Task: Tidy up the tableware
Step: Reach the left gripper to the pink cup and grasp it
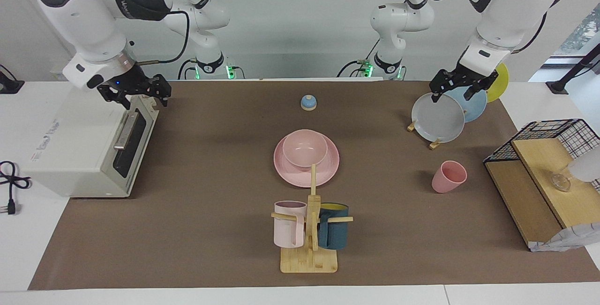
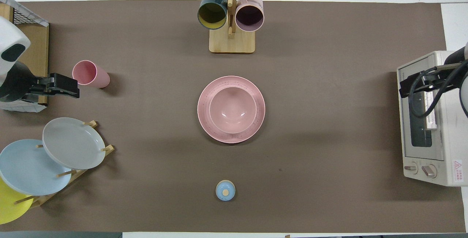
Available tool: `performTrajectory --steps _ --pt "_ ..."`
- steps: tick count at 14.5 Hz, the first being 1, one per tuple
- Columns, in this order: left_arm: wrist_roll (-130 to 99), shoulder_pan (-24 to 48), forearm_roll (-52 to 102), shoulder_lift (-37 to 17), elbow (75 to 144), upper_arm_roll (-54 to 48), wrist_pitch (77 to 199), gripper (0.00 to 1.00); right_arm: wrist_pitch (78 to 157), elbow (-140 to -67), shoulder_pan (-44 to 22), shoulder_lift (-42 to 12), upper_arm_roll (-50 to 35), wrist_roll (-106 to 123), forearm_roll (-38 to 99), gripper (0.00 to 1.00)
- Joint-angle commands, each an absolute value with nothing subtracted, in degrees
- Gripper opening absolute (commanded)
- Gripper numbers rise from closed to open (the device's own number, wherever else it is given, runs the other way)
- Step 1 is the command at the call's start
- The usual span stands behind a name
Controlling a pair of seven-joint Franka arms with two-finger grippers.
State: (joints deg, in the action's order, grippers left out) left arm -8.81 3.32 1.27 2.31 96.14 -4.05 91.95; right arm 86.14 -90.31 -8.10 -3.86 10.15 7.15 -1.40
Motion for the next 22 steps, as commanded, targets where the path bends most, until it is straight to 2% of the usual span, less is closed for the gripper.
performTrajectory --steps 1,2,5,9,11,17,18,19,21,22 --pt "-8.45 2.12 0.62 4.31 103.87 -3.96 101.22 1.0 89.2 -97.09 -8.35 -0.1 9.58 6.25 -1.41 1.0" --pt "-6.87 0.98 0.62 1.87 103.8 -3.96 102.9 1.0 90.34 -99.29 -8.0 1.48 9.75 6.15 -1.41 1.0" --pt "-4.31 0.09 0.44 -8.4 101.43 -3.87 110.01 1.0 90.7 -99.4 -6.86 1.67 9.84 6.15 -1.32 1.0" --pt "-4.48 -0.53 0.44 -17.73 94.24 -3.87 113.73 1.0 92.46 -99.93 -6.68 1.93 9.84 6.77 -1.23 1.0" --pt "-4.57 -0.53 0.35 -19.33 93.78 -3.87 114.08 1.0 92.46 -100.2 -6.5 2.02 9.93 6.77 -1.32 1.0" --pt "-7.11 -0.44 0.26 -19.6 99.49 -3.96 116.54 1.0 92.82 -98.09 -5.01 0.09 9.41 6.77 -1.84 1.0" --pt "-7.29 -0.35 0.26 -19.6 99.84 -3.96 116.98 0.95 92.64 -98.26 -4.57 0.09 9.49 6.85 -1.76 1.0" --pt "-7.56 -0.26 0.26 -19.51 100.63 -3.96 118.11 0.77 92.46 -98.17 -4.05 0.09 9.41 6.94 -1.76 1.0" --pt "-6.77 -0.35 0.26 -19.25 101.77 -3.96 119.44 0.0 92.11 -97.65 -3.08 -0.09 9.32 7.2 -1.41 1.0" --pt "-5.29 -0.44 0.18 -19.25 101.78 -3.96 119.53 0.0 92.11 -97.73 -2.47 0.09 8.88 7.47 -1.23 1.0"
